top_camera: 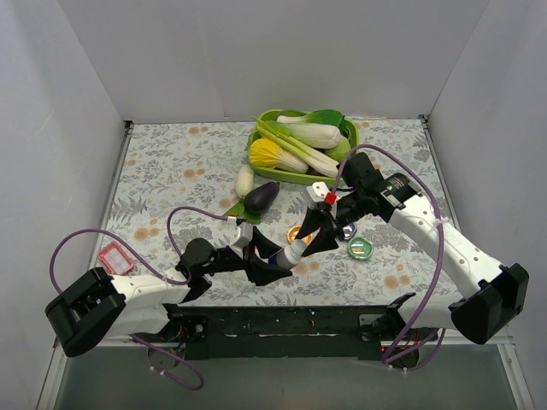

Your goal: Sort the pills into containers

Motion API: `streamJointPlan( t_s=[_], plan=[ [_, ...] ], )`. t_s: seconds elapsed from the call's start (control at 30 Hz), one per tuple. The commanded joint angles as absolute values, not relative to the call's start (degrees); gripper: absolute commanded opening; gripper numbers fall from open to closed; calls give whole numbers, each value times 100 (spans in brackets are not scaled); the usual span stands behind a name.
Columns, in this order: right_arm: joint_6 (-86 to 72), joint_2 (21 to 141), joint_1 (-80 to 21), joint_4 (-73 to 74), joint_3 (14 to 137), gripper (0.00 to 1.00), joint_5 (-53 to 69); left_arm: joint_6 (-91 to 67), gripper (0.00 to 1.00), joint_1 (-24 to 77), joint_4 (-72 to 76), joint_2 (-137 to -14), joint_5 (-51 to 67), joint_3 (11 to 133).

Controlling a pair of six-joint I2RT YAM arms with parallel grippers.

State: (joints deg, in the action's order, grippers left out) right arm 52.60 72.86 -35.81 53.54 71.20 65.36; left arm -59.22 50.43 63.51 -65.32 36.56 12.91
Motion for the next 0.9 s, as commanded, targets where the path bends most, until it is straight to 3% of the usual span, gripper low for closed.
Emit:
streamJointPlan(
  t_s=[0.0,0.87],
  plan=[
    [5212,7225,-3647,5265,7093,23,6741,-5915,0,5080,6574,-6460,3533,1441],
    [5063,7075,-3674,5133,6882,27,6601,-5950,0,5080,6750,-6117,3226,1310]
  ],
)
